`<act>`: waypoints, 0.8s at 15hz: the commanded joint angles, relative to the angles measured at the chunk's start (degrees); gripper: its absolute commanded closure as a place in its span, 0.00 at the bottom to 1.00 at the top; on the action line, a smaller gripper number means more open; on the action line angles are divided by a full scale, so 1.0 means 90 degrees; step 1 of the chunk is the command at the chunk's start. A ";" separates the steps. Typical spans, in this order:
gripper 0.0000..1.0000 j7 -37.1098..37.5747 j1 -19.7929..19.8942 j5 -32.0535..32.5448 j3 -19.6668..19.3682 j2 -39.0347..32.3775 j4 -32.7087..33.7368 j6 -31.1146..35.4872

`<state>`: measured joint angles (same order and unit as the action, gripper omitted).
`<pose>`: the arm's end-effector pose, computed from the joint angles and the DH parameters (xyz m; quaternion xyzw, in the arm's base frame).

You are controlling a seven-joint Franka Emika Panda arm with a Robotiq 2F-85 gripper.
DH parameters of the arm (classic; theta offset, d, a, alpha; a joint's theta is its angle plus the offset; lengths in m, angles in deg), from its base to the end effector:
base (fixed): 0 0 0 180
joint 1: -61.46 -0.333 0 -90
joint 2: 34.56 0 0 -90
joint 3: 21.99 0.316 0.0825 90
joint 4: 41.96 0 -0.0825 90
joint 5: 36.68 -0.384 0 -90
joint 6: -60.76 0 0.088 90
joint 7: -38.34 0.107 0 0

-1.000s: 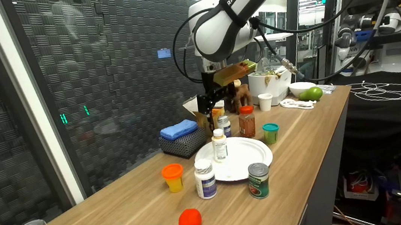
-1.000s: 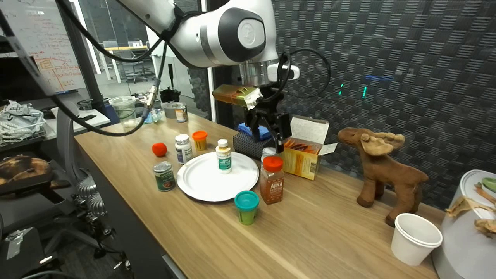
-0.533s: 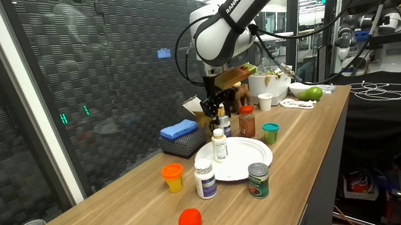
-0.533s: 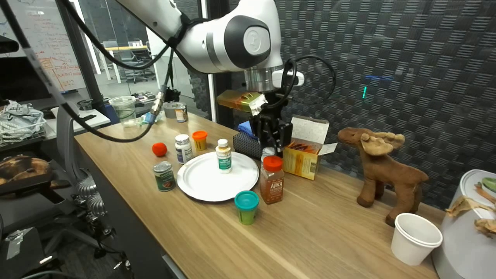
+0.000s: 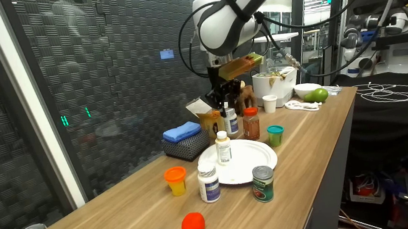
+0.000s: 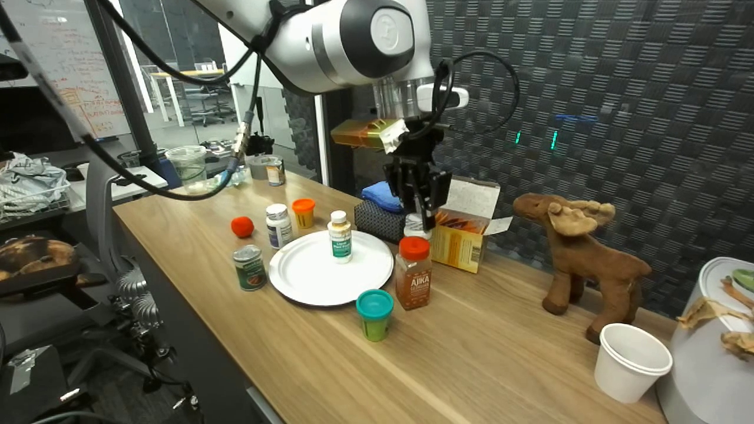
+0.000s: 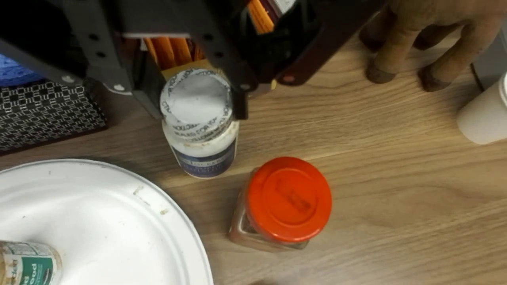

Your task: Pick up all the objects surrounding the white plate and arrange them on the plate

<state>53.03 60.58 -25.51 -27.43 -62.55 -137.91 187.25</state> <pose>0.6768 -0.0533 0.3265 0.9890 -0.1048 0.0313 0.0992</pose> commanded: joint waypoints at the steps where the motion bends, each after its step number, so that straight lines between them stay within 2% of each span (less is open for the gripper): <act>1: 0.80 0.0080 -0.0195 0.0138 -0.0014 0.0714 -0.0526 -0.0050; 5: 0.80 -0.0028 -0.0275 0.0070 0.0183 0.1005 -0.0947 0.0062; 12: 0.80 -0.0221 -0.0286 -0.0307 0.0449 0.0823 -0.1195 -0.0078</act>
<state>52.82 57.73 -26.11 -24.34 -55.62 -148.07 186.86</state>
